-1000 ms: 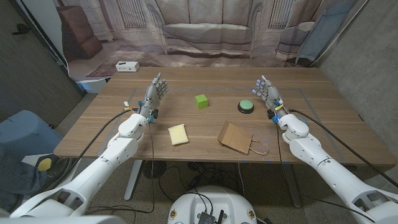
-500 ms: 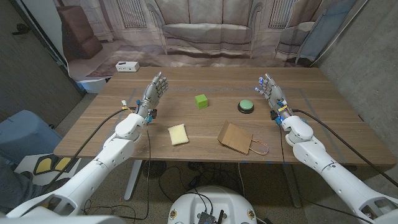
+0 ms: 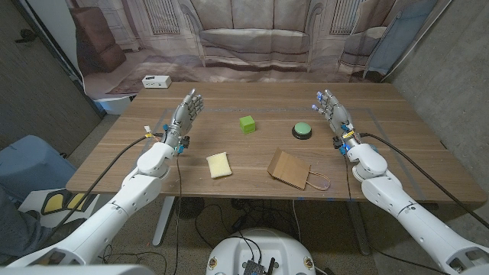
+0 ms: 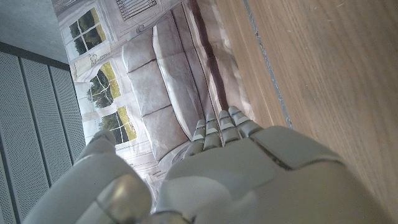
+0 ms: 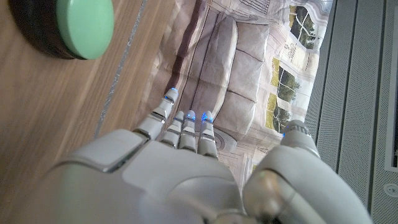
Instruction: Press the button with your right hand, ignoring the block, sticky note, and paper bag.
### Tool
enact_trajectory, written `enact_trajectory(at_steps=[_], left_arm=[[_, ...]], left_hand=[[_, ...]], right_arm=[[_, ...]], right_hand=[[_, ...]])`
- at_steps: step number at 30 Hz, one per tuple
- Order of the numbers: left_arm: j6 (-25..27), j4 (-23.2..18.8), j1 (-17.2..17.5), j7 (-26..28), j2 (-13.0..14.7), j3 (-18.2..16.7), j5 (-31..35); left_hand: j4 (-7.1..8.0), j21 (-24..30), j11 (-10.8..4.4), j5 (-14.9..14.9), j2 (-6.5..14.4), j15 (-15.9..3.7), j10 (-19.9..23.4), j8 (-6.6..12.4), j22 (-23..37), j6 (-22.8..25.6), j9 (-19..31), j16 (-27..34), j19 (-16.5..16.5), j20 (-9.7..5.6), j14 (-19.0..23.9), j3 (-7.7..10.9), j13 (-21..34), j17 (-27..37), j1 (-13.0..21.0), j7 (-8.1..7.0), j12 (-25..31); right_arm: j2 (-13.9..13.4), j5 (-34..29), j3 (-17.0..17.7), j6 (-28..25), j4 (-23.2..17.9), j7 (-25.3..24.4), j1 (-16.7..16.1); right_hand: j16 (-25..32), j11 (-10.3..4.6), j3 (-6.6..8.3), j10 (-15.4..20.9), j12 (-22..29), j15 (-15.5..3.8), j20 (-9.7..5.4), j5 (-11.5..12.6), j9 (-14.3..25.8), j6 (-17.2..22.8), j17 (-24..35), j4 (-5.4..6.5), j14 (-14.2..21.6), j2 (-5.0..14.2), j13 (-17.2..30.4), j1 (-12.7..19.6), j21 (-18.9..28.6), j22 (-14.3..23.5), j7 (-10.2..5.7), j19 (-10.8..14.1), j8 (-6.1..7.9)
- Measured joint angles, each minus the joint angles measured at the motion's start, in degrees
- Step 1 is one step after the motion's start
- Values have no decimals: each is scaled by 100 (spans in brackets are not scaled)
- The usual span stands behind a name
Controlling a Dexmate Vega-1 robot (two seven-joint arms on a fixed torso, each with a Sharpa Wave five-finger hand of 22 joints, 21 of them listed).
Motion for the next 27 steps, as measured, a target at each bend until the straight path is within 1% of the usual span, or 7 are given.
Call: enact_trajectory(at_steps=[4, 9, 13, 17, 20, 23, 27], left_arm=[[-37, -14, 42, 10, 0, -7, 10], [-96, -26, 91, 16, -1, -15, 36], [-167, -9, 103, -4, -5, -16, 50], [-251, 98, 95, -81, -17, -15, 59], [-307, 154, 87, -134, -26, -12, 63], [-358, 197, 79, -177, -30, -12, 60], [-452, 246, 76, -246, -30, -14, 55]], left_hand=[[-1, 0, 0, 0, 1, 0, 0, 0, 0, 9, 0, 0, 30, -30, 0, 0, 0, 0, 0, 9, 0], [0, 0, 0, 0, 31, 0, 0, 0, 0, 62, -1, 0, 59, -58, 0, 0, 1, 1, 31, 1, 0], [-23, 0, 0, 0, 31, 0, 0, 0, 0, 93, -1, 0, 59, -58, 0, 22, 1, 1, 31, 32, 0], [-38, 0, 0, 0, 60, 0, 0, 0, 0, 105, -1, 0, 61, -60, 0, 38, 1, 1, 61, 18, 0], [-67, 0, 21, 0, 84, -7, 21, 0, -1, 164, -1, 0, 124, -123, 6, 28, 1, 1, 129, 21, 0], [-89, 0, -7, 0, 84, -31, 51, 0, -1, 184, -1, 0, 132, -132, 30, 51, 1, 1, 129, 41, 0], [-89, 0, -9, -45, 84, -31, 52, 0, -1, 184, -1, 0, 132, -132, 30, 52, 1, 1, 129, 41, 0]], right_arm=[[-39, -178, 0, 72, -92, -128, -70], [-89, -408, 24, 165, -231, -316, -180], [-119, -572, 54, 246, -325, -458, -259], [-138, -703, 80, 306, -420, -567, -329], [-154, -851, 96, 340, -484, -679, -374], [-177, -948, 113, 346, -550, -749, -411], [-229, -1250, 142, 340, -679, -959, -475]], right_hand=[[0, -22, 0, 22, 0, -2, -8, 0, 0, 0, 0, 0, 2, 0, 0, 0, 0, 0, 0, 8, 0], [57, -53, 0, 54, 0, -44, -51, 0, 0, 0, -27, 0, 172, 39, 0, -38, 0, 0, 0, 194, 0], [57, -82, 0, 86, 0, -49, -20, 0, 0, 0, -27, 0, 176, 39, 0, -38, 0, 0, 0, 225, 0], [86, -61, 0, 107, 25, -18, -49, 0, 0, 1, -27, 0, 208, 39, -1, -38, 0, 0, 0, 254, 0], [90, -61, 0, 107, 25, -18, -49, 0, 0, 1, -27, 0, 208, 39, -1, -38, 0, 0, 0, 253, 0], [90, -62, -17, 108, 25, -49, -48, 22, -1, 1, -26, -18, 239, 39, -1, -38, 0, -1, 0, 253, 0], [111, -150, -23, 195, 25, -132, -92, 47, -1, 65, -53, -24, 322, 39, -1, -38, -34, -1, -64, 377, 0]])
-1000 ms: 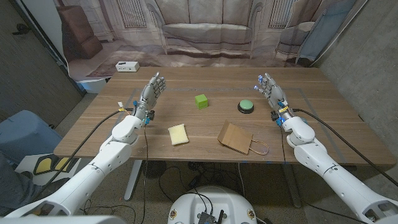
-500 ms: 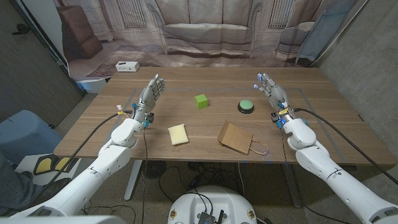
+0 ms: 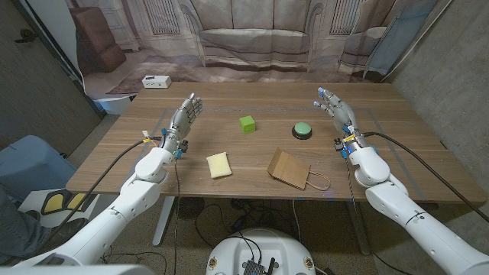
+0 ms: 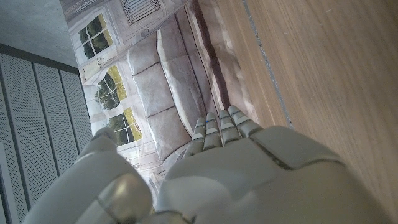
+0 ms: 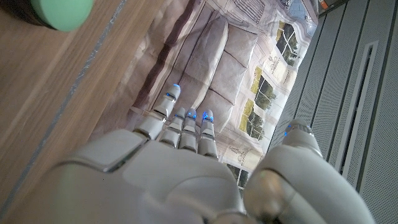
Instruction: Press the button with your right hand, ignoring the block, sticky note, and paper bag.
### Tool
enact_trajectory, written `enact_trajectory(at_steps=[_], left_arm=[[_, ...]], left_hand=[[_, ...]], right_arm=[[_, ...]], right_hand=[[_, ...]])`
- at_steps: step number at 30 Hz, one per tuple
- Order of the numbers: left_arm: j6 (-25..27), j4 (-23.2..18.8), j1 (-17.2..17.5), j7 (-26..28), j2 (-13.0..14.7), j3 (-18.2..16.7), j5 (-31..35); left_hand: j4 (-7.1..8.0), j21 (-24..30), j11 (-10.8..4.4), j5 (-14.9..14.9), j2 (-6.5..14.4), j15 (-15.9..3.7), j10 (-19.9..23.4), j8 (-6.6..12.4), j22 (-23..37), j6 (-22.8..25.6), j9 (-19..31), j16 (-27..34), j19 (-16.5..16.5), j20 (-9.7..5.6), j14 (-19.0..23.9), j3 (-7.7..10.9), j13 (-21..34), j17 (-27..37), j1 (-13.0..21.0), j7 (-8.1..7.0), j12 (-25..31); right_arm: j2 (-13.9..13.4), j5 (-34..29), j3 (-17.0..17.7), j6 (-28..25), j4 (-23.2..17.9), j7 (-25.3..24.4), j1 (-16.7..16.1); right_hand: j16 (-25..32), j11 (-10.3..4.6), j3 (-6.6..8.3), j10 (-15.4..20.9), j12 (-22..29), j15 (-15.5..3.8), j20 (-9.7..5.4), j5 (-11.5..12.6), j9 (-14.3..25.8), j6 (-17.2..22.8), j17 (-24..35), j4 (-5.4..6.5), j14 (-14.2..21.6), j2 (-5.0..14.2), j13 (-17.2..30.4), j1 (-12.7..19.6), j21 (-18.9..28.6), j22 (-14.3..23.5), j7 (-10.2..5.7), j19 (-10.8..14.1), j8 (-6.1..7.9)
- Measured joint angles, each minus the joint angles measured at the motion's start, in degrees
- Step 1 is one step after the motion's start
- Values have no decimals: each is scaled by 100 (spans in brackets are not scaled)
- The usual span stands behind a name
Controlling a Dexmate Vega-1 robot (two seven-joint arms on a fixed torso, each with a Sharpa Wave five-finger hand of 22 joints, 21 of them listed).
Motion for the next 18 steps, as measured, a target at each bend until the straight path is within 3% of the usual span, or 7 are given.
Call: enact_trajectory(at_steps=[3, 18], left_arm=[[-77, 50, -20, -62, -2, -6, -6], [-238, 122, -76, -219, 16, -32, -37]], left_hand=[[0, 0, 0, 0, 0, 0, 0, 0, 0, 0, 0, 0, 0, 0, 0, 0, 0, 0, 0, 0, 0], [-55, -33, 32, 0, -37, 13, 77, 0, 0, 117, 0, 0, 37, 37, 95, -38, 0, 0, 39, 5, 0]], right_arm=[[-28, -173, 21, -31, -70, -127, -37], [-144, -1161, 126, -290, -408, -830, -205]], right_hand=[[0, -65, 0, 65, 41, -49, -7, 14, 0, 62, -22, 0, 50, 0, 0, 0, 0, 0, -61, 91, 24], [0, -96, -21, 95, 41, -49, 13, 36, -1, 87, -26, -21, 111, 0, 0, 0, -20, -1, -86, 111, 24]])
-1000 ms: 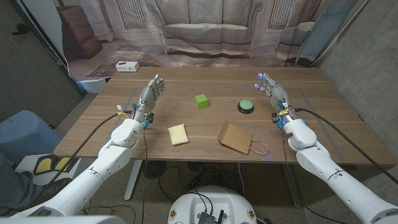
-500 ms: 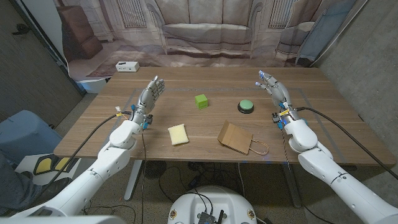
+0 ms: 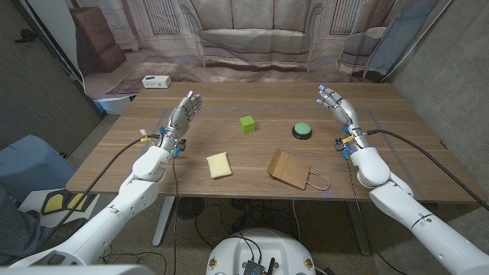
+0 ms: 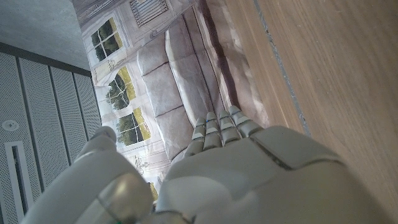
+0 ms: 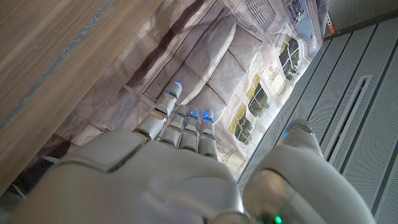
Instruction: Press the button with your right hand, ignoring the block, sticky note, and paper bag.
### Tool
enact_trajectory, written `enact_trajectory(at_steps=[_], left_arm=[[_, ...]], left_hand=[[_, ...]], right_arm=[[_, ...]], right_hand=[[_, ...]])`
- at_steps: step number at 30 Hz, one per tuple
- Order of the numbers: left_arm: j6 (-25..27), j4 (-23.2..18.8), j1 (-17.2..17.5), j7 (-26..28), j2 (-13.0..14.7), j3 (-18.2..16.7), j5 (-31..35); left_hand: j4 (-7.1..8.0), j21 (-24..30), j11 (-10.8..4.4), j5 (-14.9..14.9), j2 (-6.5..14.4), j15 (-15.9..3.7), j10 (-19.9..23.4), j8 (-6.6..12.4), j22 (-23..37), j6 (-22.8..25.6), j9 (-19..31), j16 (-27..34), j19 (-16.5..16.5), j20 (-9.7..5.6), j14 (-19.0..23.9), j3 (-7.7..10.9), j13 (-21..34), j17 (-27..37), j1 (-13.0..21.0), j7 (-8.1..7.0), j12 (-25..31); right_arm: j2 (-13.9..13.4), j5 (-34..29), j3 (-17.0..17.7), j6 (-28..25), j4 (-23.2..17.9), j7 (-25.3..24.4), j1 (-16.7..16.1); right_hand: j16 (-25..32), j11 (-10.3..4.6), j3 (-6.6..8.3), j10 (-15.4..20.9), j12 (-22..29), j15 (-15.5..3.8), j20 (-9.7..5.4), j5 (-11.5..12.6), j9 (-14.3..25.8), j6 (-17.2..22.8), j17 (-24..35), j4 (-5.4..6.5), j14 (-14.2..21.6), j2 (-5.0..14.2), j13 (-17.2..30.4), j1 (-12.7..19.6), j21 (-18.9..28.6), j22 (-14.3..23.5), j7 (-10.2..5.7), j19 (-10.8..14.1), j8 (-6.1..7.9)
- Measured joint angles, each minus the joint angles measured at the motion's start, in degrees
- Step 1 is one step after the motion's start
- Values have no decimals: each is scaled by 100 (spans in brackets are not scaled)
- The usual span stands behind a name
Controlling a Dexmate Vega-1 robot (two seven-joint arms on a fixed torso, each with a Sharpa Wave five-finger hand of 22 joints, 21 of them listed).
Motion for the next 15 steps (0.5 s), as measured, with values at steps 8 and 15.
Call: enact_trajectory(at_steps=[8, 15], left_arm=[[115, -76, 30, 78, 15, -9, 0], [146, -96, 33, 128, 8, -10, 2]], left_hand=[[-14, 0, -12, -33, 44, 8, 86, 0, 0, 68, 0, 0, 77, 20, 70, 14, 0, 0, 44, -5, 0], [-39, 0, -12, -33, 45, 7, 86, 0, 0, 67, 0, 0, 77, 20, 70, 40, 0, 0, 45, -5, 0]], right_arm=[[-53, -438, 42, -222, -140, -299, -63], [-178, -860, 88, -569, -426, -559, -164]], right_hand=[[22, 31, 18, 31, 0, 0, 0, 21, 0, 15, -28, -18, 0, 0, 0, 0, -43, 0, -15, 0, 0], [22, 94, 18, 93, 0, 62, 2, 21, 0, 68, -27, -18, 62, 0, 0, 0, -130, 0, 39, -2, 0]])
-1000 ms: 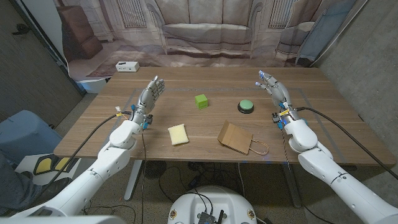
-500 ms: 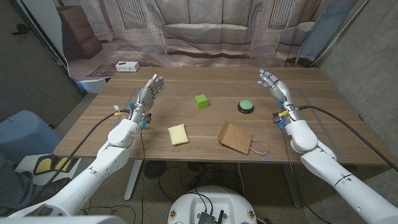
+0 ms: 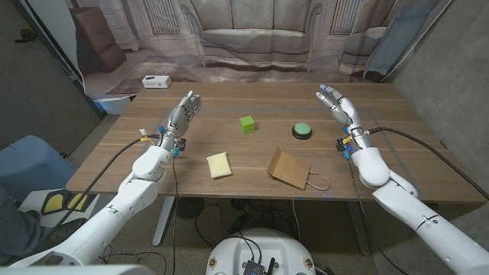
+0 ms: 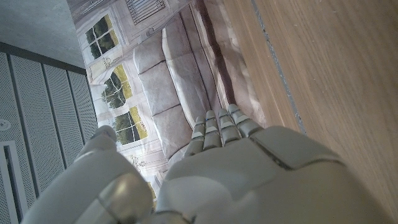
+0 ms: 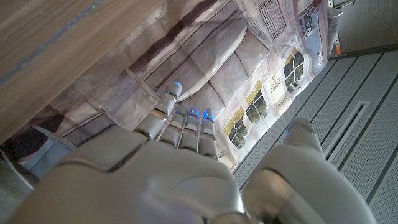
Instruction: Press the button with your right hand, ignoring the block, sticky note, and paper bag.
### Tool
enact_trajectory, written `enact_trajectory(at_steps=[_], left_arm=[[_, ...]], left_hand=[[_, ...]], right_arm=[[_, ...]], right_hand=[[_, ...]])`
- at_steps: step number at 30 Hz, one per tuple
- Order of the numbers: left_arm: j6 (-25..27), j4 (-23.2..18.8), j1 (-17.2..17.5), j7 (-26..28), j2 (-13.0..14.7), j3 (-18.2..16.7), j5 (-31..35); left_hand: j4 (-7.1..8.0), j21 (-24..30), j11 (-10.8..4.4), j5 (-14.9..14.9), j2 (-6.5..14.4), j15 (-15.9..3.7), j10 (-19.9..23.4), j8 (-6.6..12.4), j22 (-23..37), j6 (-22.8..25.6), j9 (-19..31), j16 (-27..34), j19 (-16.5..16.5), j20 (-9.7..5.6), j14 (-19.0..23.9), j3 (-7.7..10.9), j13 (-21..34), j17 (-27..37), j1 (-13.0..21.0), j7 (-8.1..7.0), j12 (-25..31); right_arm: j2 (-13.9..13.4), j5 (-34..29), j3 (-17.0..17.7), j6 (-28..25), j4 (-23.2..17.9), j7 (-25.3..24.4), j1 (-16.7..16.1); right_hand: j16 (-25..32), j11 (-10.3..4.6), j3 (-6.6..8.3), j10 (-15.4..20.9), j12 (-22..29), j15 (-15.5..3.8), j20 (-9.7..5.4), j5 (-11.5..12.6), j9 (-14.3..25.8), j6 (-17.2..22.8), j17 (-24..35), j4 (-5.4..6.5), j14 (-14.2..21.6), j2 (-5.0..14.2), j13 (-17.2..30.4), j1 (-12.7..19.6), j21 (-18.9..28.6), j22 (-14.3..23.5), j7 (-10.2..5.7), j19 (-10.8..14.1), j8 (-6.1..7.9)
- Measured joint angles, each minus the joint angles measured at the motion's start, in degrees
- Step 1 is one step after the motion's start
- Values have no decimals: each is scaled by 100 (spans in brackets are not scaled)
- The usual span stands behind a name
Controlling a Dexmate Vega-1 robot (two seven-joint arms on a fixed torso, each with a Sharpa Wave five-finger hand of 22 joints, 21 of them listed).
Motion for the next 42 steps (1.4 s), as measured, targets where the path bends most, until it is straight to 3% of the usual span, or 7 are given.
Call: enact_trajectory(at_steps=[10, 16, 24, 42], left_arm=[[0, -4, 7, 44, -49, 3, 5], [0, -41, 33, 80, -51, 9, 21], [6, -86, 75, 121, -51, 12, 33], [8, -87, 135, 112, -42, 3, 4]], left_hand=[[-24, 0, -27, 0, 29, -31, 27, 0, 0, 34, 0, 0, 0, 0, 30, -24, 0, 0, 29, 28, 0], [-24, 0, -31, 0, 31, -31, 31, 0, 0, 61, 0, 0, -13, 12, 30, -24, 0, 0, 31, 1, 0], [-47, 0, -31, 1, 59, -54, 30, 0, 0, 92, 0, 0, -21, 20, 53, -1, 1, 0, 59, 31, 0], [-46, 0, -62, -21, 59, -52, 61, 0, 0, 154, 0, 0, -41, 34, 51, 0, 1, 1, 59, 31, 0]], right_arm=[[-128, -454, 3, -390, -236, -266, -77], [-202, -605, 5, -559, -340, -367, -119], [-311, -804, 3, -827, -504, -443, -158], [-510, -1427, -123, -1635, -802, -575, -169]], right_hand=[[0, -9, -1, 257, 25, -62, 62, 62, 0, 133, -27, 0, 82, 0, 0, 0, -150, 0, -134, -192, 23], [-27, -5, -24, 288, 25, -54, 0, 84, 0, 215, -27, -23, 90, 0, 0, 0, -360, 0, -175, -557, 44], [-27, -63, -7, 346, 25, -87, -3, 128, 0, 317, -53, -39, 39, 0, 0, 0, -467, 0, -216, -861, 44], [-94, -85, 9, 323, 25, -103, 29, 128, 0, 347, -71, -55, -6, 31, 0, 32, -467, 0, -185, -892, 44]])
